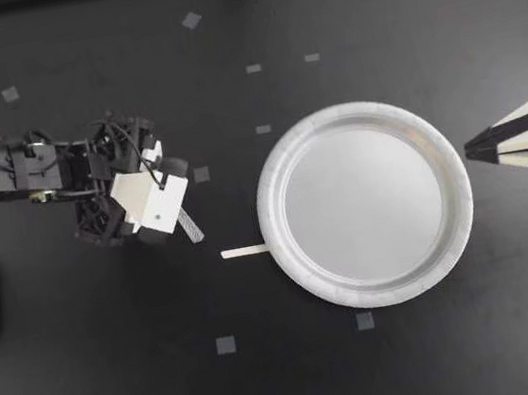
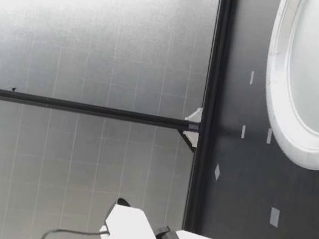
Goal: Pick up the fork and place it on the plate.
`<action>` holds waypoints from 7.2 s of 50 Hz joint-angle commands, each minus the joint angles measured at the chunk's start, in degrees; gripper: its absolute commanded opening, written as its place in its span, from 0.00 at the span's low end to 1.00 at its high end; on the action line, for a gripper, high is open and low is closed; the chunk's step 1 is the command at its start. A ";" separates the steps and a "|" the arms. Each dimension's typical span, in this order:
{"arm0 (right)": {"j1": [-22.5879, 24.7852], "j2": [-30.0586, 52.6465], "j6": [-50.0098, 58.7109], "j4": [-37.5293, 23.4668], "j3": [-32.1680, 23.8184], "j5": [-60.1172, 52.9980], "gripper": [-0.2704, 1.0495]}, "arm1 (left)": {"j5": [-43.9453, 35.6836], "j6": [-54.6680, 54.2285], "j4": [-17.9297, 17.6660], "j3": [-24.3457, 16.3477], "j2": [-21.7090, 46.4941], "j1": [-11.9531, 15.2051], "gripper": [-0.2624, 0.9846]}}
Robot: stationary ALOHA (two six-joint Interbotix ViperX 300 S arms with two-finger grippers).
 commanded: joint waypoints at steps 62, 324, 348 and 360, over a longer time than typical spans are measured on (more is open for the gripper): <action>0.97 1.05 -1.41 -2.99 -1.49 -3.60 0.13 | 2.29 -2.64 -1.85 -7.12 -9.40 1.85 0.12; -10.20 41.75 -45.35 -0.97 -7.56 31.82 0.14 | -36.39 -65.74 15.21 -18.63 -6.24 -26.81 0.93; -10.20 39.37 -41.04 -1.41 -8.96 31.29 0.75 | -36.83 -65.21 15.21 -17.05 -7.21 -26.81 0.93; -10.20 38.14 -41.04 -1.41 -10.02 31.82 0.70 | -36.83 -64.86 15.21 -16.96 -7.21 -26.81 0.92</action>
